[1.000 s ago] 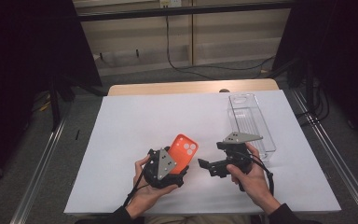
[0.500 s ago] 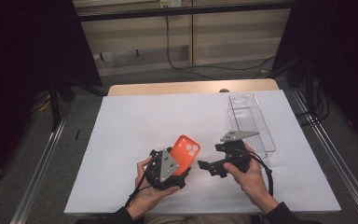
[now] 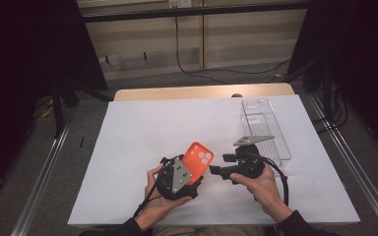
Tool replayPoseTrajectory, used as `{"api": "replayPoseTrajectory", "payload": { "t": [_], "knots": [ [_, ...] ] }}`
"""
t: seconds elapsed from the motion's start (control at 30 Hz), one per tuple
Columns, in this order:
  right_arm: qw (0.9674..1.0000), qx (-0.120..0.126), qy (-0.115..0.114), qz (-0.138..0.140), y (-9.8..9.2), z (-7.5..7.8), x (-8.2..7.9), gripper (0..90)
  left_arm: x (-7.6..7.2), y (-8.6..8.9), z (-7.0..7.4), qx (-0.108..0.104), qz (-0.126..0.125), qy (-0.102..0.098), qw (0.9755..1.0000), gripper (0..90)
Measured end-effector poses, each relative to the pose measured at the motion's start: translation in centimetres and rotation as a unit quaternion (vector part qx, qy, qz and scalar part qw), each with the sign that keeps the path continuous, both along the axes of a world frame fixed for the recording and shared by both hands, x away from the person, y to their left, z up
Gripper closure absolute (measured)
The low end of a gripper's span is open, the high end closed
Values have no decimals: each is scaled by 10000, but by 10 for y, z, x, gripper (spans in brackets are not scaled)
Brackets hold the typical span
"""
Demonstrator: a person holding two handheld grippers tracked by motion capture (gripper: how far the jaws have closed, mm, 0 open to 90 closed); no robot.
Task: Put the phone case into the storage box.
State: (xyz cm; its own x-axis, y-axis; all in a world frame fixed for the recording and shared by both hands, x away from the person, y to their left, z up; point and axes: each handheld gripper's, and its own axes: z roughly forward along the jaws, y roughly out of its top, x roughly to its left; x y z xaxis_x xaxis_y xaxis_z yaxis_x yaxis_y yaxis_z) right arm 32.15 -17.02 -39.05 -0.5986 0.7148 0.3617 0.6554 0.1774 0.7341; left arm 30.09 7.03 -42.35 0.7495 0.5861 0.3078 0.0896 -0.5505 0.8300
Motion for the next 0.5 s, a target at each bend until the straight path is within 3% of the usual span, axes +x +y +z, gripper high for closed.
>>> {"api": "replayPoseTrajectory", "payload": {
  "t": [0.13, 0.5],
  "knots": [
    [9997, -4, 157, -172, -1, 3, 3, 416, -1, -2, 0, 37, -21, -52, 10000, 141],
    [9987, -23, 475, -196, 7, 7, 9, 527, -5, -6, 0, 117, -65, -266, 9996, 141]
  ]
}}
